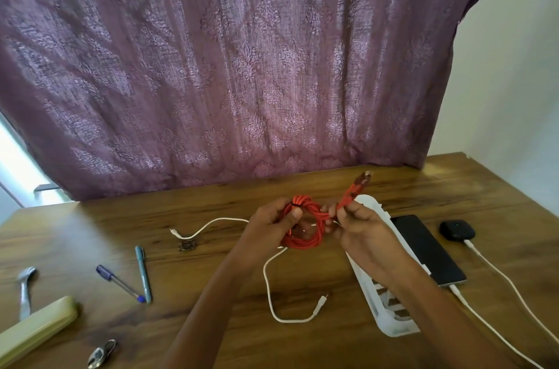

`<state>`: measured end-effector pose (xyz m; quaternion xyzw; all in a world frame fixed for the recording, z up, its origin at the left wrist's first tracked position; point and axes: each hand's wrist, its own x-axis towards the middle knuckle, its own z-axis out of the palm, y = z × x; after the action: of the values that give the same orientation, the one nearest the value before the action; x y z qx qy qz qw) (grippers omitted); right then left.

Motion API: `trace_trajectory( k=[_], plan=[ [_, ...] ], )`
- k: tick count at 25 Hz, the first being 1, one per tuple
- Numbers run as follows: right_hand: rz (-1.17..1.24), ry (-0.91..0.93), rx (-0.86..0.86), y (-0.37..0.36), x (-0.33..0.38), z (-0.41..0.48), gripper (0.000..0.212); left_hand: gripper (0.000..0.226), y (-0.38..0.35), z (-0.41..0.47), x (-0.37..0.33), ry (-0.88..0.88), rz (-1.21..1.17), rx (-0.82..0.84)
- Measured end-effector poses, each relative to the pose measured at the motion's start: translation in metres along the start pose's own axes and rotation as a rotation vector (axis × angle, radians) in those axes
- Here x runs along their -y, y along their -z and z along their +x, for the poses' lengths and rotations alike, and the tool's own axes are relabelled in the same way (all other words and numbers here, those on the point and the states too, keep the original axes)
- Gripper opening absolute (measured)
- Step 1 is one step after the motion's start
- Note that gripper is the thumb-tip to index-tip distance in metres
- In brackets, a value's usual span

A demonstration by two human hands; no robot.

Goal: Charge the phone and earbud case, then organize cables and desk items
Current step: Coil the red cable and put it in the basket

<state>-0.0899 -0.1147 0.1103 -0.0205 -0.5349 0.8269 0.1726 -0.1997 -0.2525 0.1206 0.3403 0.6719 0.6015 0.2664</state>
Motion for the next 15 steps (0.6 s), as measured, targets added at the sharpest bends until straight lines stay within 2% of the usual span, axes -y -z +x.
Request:
trace_trajectory(
  k=[3, 6, 8, 10, 12, 15],
  plan=[
    [-0.101, -0.076, 0.014, 0.003, 0.006, 0.002, 0.031, 0.017, -0.004, 0.0, 0.001, -0.001, 0.038, -0.11],
    [-0.492, -0.139, -0.161, -0.009, 0.012, 0.0, 0.038, 0.015, -0.005, 0.002, 0.002, -0.031, 0.036, -0.267],
    [-0.73, -0.062, -0.271, -0.02, 0.006, -0.004, 0.022, 0.011, -0.005, 0.003, 0.002, -0.051, 0.058, -0.335],
    [-0.801, 0.054, -0.351, -0.028, -0.004, -0.009, 0.014, 0.013, -0.008, 0.003, 0.0, -0.041, 0.032, -0.39],
    [-0.906, 0.189, -0.474, -0.03, -0.018, -0.01, 0.014, 0.017, -0.014, 0.002, -0.003, 0.012, -0.104, -0.41],
    [-1.227, 0.302, -0.704, -0.031, -0.032, -0.009, 0.006, 0.017, -0.019, -0.002, -0.005, 0.097, -0.337, -0.393]
  ],
)
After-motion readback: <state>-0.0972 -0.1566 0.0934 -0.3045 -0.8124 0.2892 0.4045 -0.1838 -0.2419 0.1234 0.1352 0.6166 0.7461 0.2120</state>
